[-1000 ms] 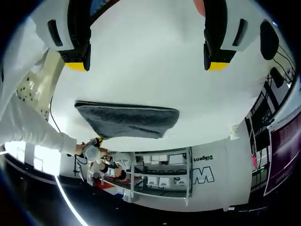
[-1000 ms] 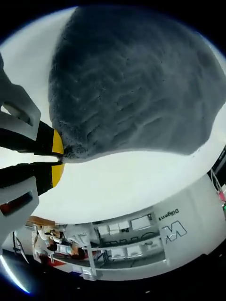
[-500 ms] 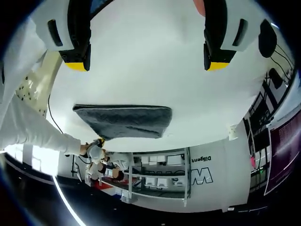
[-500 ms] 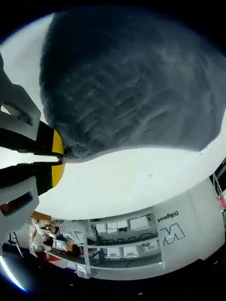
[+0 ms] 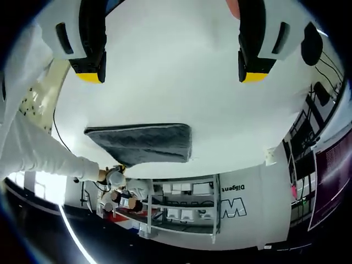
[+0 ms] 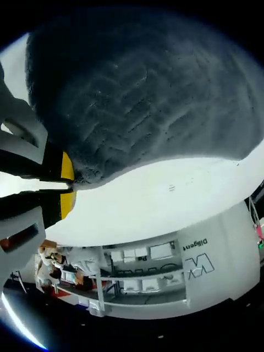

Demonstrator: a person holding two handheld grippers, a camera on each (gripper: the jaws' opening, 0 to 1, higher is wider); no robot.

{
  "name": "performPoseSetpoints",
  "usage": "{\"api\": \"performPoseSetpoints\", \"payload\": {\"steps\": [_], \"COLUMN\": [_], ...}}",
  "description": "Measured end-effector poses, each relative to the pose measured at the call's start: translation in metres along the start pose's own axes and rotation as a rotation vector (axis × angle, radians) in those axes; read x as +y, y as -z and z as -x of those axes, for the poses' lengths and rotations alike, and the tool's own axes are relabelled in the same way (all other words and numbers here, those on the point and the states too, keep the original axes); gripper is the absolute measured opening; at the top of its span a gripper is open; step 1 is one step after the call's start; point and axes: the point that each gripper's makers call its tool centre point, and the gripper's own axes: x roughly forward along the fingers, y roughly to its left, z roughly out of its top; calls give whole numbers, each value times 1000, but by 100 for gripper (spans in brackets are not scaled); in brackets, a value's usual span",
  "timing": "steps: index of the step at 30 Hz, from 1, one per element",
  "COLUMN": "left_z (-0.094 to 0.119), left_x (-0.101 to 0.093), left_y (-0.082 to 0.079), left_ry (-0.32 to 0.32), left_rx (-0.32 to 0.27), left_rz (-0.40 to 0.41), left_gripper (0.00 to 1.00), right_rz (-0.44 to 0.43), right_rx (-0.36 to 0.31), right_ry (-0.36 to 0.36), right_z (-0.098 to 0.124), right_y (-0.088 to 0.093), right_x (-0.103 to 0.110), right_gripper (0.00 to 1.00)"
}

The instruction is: Open the folded towel by lifting each exposed corner and separating the folded layers until the towel lies flat within the target outline without major curled edges

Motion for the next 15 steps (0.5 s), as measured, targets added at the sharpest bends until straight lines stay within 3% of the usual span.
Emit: {"api": "performPoseSetpoints", "payload": {"steps": [15], "left_z": [-3], "left_x": [3], "left_y": [-1], "left_ry": [0], "left_rx": [3], "left_rz": [14], "left_gripper": [99], "right_rz": [-21], "right_rx": [4], "right_ry": [138], "right_z": [-21], "right_y": [-19], "right_x": [-33], "right_gripper": [0]}}
